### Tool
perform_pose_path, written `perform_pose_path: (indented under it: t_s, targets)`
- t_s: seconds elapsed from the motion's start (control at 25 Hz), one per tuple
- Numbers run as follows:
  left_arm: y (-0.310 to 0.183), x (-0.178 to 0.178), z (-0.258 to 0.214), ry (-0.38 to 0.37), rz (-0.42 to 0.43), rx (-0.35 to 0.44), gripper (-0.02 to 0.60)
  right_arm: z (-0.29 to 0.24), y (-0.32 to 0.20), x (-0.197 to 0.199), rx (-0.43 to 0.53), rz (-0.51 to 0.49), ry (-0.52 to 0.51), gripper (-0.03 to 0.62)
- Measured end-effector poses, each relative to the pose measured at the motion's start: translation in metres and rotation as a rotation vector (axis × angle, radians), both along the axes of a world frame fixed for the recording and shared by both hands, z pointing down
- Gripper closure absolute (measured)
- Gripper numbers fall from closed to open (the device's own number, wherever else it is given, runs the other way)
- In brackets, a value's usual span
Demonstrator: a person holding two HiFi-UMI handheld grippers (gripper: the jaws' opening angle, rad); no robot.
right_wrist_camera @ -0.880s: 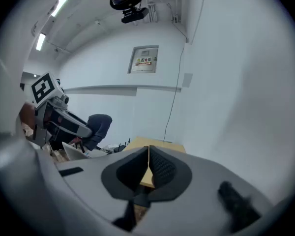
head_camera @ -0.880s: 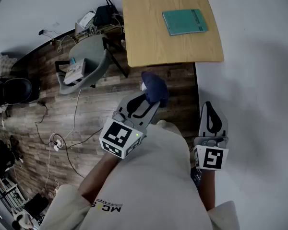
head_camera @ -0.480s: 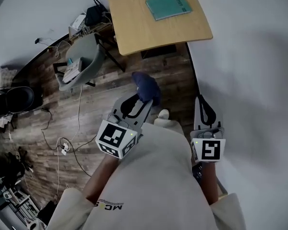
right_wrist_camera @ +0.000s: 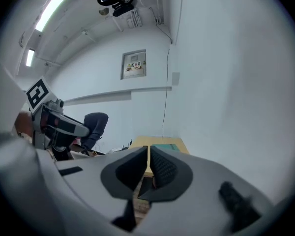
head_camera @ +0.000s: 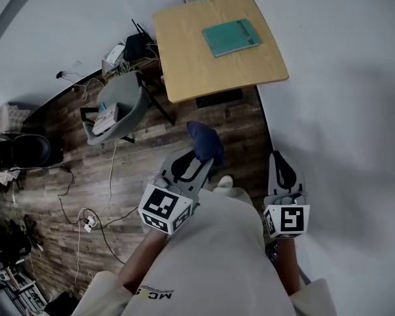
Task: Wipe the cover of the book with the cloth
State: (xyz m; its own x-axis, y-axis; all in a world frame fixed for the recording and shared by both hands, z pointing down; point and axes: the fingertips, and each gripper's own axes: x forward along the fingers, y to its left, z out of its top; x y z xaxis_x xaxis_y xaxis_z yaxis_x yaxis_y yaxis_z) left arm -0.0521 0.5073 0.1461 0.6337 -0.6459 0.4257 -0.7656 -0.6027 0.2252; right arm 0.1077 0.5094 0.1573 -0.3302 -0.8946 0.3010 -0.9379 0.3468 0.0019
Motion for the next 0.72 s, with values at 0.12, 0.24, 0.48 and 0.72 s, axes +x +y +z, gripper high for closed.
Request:
perform_pose_path:
  t_s: [0.12, 0.24, 0.48, 0.72]
  targets:
    - [-0.005, -0.007, 0.004, 0.006, -0.016, -0.031, 0.449, -0.001, -0.006, -0.005, -0.023, 0.001, -0.009, 0.559]
    - [-0.029, -0.011, 0.008, 0.003, -0.014, -0.037, 0.449, 0.005, -0.023, -0.008, -0.040, -0.003, -0.008, 0.559]
    - [-0.106, -0.029, 0.021, 0.011, 0.009, -0.015, 0.449, 0.015, -0.085, -0.019, -0.038, 0.022, 0.032, 0.559]
    - [-0.213, -0.049, 0.013, 0.030, 0.034, -0.011, 0.449, 0.000, -0.181, -0.038, -0.043, 0.037, 0.080, 0.559]
